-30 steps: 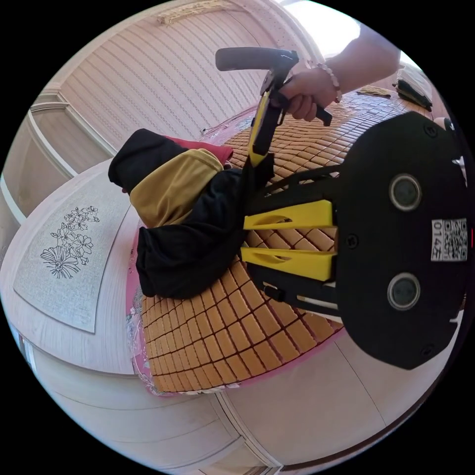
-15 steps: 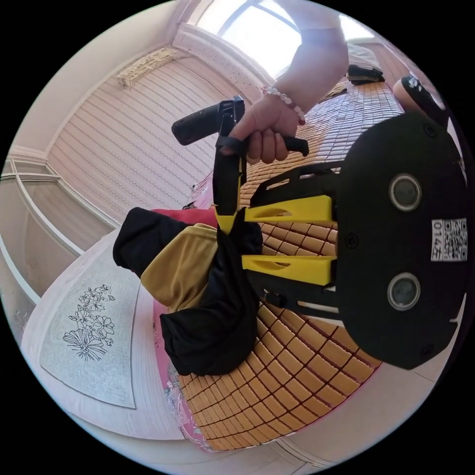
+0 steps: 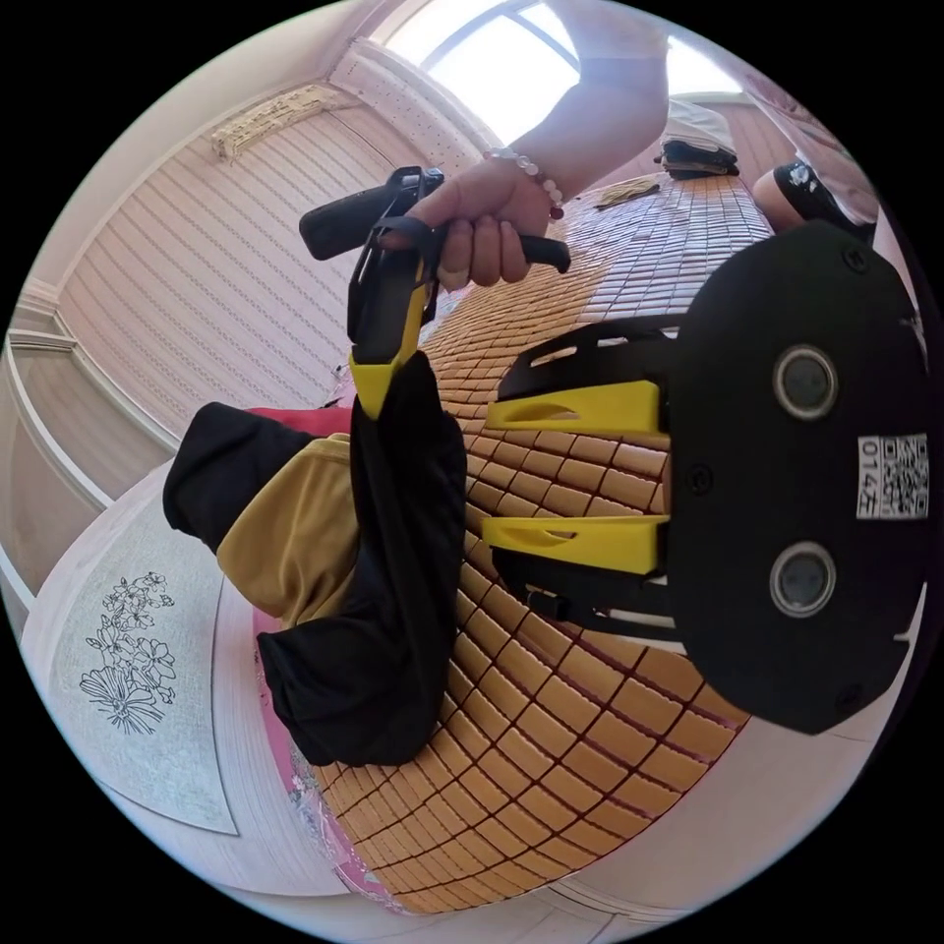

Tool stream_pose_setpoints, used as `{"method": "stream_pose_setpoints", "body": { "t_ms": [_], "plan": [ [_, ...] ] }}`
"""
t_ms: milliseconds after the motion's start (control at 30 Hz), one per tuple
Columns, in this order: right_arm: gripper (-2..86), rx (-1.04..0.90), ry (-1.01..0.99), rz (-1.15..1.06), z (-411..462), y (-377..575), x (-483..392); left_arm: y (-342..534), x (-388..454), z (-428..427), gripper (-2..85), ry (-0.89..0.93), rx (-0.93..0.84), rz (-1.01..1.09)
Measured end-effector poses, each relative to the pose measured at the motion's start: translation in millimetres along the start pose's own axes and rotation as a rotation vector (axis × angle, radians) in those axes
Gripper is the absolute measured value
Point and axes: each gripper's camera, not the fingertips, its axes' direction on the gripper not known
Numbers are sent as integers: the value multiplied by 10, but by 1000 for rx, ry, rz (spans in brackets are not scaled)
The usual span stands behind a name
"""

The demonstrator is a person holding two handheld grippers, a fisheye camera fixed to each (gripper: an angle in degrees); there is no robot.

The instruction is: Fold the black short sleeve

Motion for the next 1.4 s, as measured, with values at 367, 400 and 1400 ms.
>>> {"method": "stream_pose_setpoints", "body": {
  "t_ms": [367,400,1400],
  "plan": [
    [1,7,-45,3,-198,61,-48,30,101,21,135,-9,-29,49],
    [1,17,-46,4,-213,61,-52,32,112,34,136,-15,-36,48],
    [18,-277,170,-11,632,165,-714,330,65,46,-6,-160,-181,-89]
  ]
}}
